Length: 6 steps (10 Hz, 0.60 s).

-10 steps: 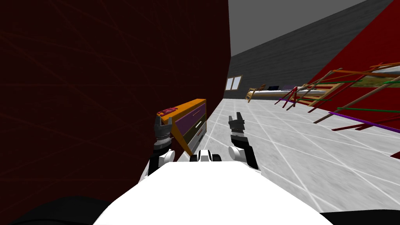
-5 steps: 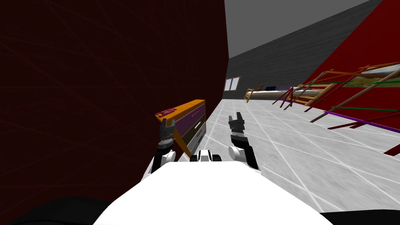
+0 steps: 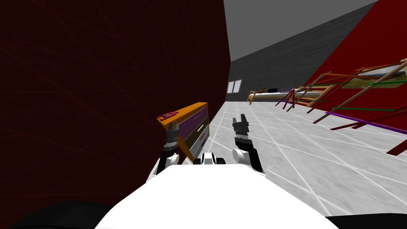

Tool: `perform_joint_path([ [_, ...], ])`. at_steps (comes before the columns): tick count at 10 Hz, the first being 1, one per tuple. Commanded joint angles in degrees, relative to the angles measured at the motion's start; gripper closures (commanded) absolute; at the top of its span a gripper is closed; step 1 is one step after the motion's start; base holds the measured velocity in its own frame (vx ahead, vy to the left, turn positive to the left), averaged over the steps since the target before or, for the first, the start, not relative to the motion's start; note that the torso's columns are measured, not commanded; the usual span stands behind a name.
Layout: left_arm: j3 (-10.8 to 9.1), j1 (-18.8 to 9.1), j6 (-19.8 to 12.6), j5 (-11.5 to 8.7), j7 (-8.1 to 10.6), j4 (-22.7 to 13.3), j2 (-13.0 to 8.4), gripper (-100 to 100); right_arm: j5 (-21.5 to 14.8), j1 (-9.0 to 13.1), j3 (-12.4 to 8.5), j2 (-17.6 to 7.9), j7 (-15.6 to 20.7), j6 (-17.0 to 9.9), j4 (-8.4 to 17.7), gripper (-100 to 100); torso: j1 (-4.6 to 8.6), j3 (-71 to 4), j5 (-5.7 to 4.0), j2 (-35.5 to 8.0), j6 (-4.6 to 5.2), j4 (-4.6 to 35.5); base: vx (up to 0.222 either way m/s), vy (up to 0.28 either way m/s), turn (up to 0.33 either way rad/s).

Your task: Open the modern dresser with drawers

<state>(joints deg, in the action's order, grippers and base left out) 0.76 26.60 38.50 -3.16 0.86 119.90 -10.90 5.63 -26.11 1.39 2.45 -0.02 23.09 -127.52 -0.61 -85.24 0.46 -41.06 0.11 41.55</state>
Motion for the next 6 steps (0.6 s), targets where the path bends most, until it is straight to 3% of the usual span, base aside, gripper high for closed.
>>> perform_joint_path([
  [1, 0.89, -0.2, 0.09, 0.36, -0.23, -4.91, -0.46, -100, 0.0, 0.0, 0.0, 0.0, 0.0, 0.0, 0.0, 0, -0.02, -0.02, 0.0, 0.01, 0.03, 0.01, 0.041, -0.017, -0.05],
  [6, 1.37, -0.82, 1.18, 0.55, -0.3, -9.39, -0.79, -100, 0.0, 0.0, 0.0, 0.0, 0.0, 0.0, 0.0, 0, -0.19, -0.14, -0.01, 0.16, 0.02, 0.03, 0.013, -0.002, -0.023],
])
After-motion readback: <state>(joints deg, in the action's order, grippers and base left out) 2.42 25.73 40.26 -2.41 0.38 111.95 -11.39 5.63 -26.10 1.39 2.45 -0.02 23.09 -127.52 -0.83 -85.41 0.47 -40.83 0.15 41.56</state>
